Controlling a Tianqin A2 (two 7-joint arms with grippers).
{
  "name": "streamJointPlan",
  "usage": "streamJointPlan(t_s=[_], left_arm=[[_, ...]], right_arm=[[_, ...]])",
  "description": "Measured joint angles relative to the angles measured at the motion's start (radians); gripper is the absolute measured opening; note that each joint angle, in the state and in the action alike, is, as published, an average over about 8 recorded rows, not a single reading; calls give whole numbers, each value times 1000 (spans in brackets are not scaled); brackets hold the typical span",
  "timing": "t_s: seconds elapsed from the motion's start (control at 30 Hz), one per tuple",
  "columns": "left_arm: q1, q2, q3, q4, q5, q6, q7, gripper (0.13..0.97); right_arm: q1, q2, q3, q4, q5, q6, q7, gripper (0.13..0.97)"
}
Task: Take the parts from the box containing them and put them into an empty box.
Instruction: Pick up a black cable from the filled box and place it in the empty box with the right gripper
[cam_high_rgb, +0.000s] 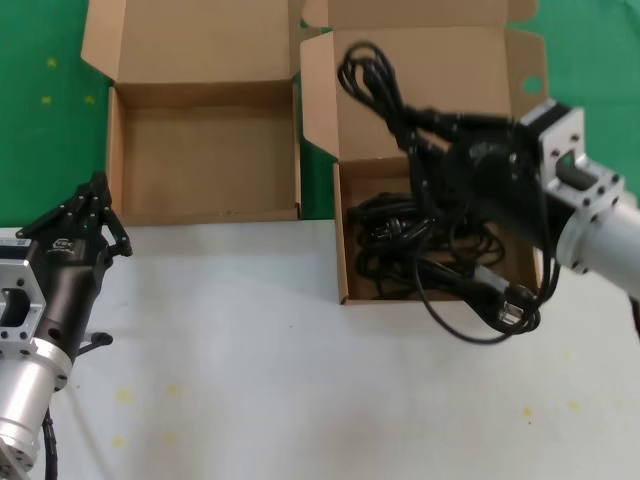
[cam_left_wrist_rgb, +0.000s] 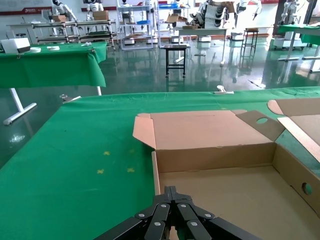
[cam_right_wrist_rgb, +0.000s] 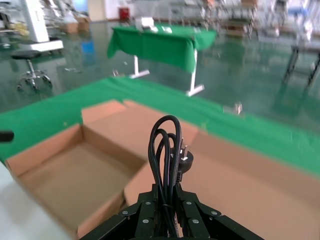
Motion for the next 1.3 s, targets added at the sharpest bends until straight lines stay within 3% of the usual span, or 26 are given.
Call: streamJointPlan(t_s=[0.17, 0.37, 0.57, 0.77, 1.1, 1.3], left_arm=[[0, 0, 0, 0, 0, 0, 0, 144], [0, 0, 0, 0, 0, 0, 0, 144], [0, 0, 0, 0, 0, 0, 0, 144], [0, 0, 0, 0, 0, 0, 0, 144], [0, 0, 0, 0, 0, 0, 0, 144], [0, 0, 0, 0, 0, 0, 0, 144]], right_arm=[[47, 36, 0, 60, 0, -6, -110, 207], [91, 31, 0, 61, 0, -22, -346, 207], [133, -46, 0, -17, 0, -63, -575, 206], [168, -158, 0, -120, 0, -116, -717, 206], [195, -363, 0, -308, -15, -194, -825, 206], [191, -451, 0, -408, -190, -272, -694, 206]])
